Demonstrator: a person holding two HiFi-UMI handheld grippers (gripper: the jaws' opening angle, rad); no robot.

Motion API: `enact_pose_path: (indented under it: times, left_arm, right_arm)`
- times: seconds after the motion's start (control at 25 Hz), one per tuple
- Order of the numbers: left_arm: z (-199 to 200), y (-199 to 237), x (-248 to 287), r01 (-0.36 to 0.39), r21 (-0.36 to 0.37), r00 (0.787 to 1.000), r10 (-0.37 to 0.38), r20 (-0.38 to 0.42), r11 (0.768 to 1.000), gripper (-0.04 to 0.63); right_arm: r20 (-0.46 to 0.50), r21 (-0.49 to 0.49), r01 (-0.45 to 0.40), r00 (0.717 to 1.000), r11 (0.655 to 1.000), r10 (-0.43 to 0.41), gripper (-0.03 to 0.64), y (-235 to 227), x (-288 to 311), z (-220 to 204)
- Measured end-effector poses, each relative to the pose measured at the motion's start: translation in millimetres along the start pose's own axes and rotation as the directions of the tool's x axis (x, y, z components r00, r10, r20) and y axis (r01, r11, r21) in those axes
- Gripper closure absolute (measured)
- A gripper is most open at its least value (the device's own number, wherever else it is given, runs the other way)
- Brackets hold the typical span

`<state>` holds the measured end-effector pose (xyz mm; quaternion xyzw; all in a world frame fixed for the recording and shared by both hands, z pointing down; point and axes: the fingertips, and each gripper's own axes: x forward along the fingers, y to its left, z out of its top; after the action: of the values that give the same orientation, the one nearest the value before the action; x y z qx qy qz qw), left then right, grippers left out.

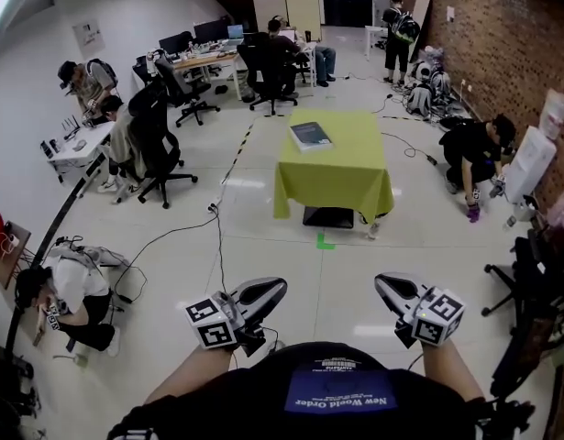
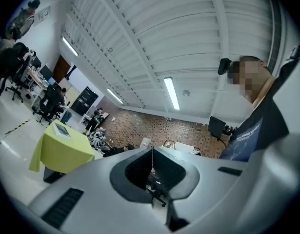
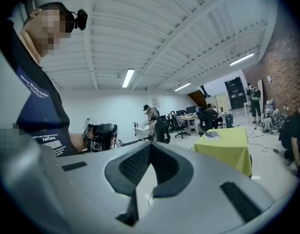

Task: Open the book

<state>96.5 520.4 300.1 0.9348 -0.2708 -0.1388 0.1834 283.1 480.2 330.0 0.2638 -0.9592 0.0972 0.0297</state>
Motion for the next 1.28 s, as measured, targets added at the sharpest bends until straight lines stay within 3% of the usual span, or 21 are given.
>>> enact_pose_path:
  times: [0.32, 0.52, 0.76, 1.04, 1.28]
  left_arm:
    - [71, 111, -10, 0.115, 0.012, 0.993, -0.115, -0.007, 0.993, 0.589]
    - [103, 187, -31, 0.124, 0.019, 0.992, -0.124, -0.036, 0.992, 0.589]
    - [119, 251, -21, 0.13, -0.017, 0.991, -0.131, -0.018, 0.991, 0.589]
    - [117, 309, 42, 0.081, -0.028, 0.996, -0.082, -0.04, 0.996, 0.589]
    - [135, 356, 150, 0.016, -0.01, 1.0, -0.016, 0.016, 1.0, 0.589]
  right_arm:
    - [0.027, -0.032, 0.117, 0.993, 0.993, -0.117, 0.631, -27, 100, 50]
    - [0.054, 0.014, 0.166, 0.985, 0.986, -0.167, 0.632, -46, 167, 58]
    - [0.021, 0.036, 0.176, 0.984, 0.984, -0.177, 0.632, -81, 216, 54]
    - [0.018, 0.057, 0.127, 0.992, 0.99, -0.128, 0.63, -173, 246, 62]
    - [-0.021, 0.004, 0.029, 0.999, 1.0, -0.029, 0.63, -292, 264, 86]
